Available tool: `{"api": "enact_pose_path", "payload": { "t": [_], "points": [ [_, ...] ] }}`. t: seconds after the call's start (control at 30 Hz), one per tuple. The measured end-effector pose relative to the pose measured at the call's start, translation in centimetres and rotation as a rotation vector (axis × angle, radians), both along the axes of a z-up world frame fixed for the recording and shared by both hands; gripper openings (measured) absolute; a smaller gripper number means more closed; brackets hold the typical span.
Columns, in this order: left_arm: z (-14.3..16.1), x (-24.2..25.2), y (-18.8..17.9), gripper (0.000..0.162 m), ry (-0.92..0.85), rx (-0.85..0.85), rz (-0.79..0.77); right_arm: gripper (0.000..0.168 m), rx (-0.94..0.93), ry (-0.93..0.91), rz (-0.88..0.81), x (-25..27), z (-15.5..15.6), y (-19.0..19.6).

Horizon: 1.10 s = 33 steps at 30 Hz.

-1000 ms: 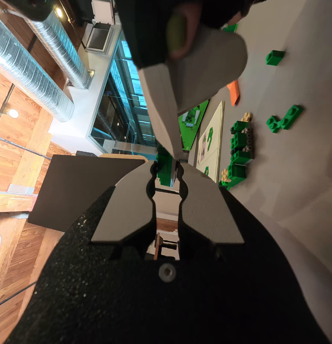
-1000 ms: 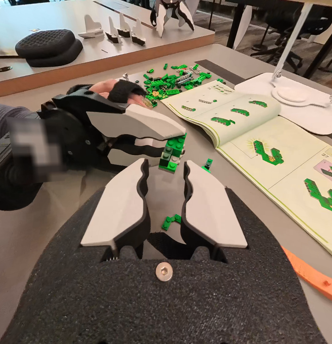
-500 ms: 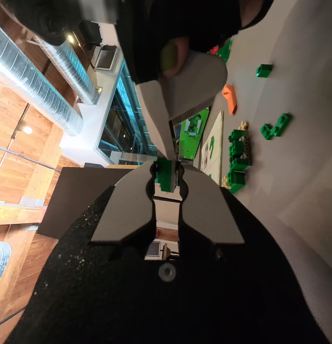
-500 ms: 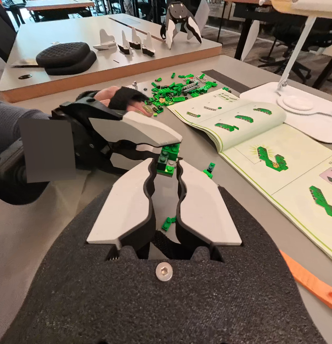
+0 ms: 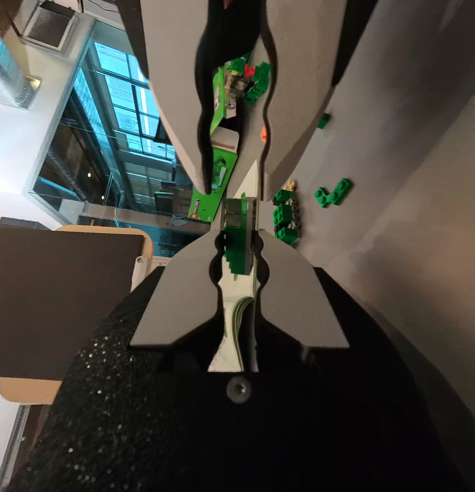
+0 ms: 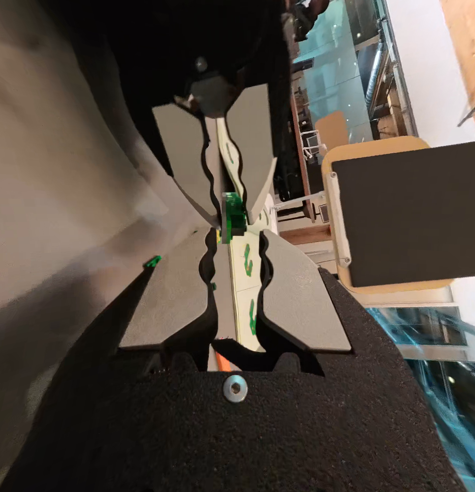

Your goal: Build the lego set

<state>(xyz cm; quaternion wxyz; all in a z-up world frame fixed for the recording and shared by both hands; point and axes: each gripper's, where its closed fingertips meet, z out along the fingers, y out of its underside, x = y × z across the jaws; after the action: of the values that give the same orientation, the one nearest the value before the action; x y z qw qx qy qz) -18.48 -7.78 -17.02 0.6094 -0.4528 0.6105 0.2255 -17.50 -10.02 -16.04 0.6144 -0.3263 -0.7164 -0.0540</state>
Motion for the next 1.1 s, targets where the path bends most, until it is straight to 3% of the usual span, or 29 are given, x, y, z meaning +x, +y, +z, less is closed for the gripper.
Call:
{"api": "enact_pose_path", "payload": {
  "t": [0.23, 0.57, 0.87, 1.1],
  "points": [
    [-0.3, 0.4, -0.4, 0.02, 0.001, -0.025, -0.03, 0.018, 0.039, -0.022, 0.014, -0.2, -0.6, -0.2],
    [0.5, 0.2, -0.7, 0.02, -0.025, 0.01, -0.041, 0.018, -0.103, 0.032, 0.004, -0.3, 0.0, -0.3],
    [-0.1, 0.3, -0.2, 0.021, -0.036, -0.011, -0.04, 0.017, -0.094, 0.015, -0.02, -0.3, -0.3, 0.1],
    [1.0, 0.3, -0.2, 0.034, -0.018, 0.123, -0.01, 0.017, -0.136, 0.043, -0.068, 0.0, -0.1, 1.0]
  ]
}}
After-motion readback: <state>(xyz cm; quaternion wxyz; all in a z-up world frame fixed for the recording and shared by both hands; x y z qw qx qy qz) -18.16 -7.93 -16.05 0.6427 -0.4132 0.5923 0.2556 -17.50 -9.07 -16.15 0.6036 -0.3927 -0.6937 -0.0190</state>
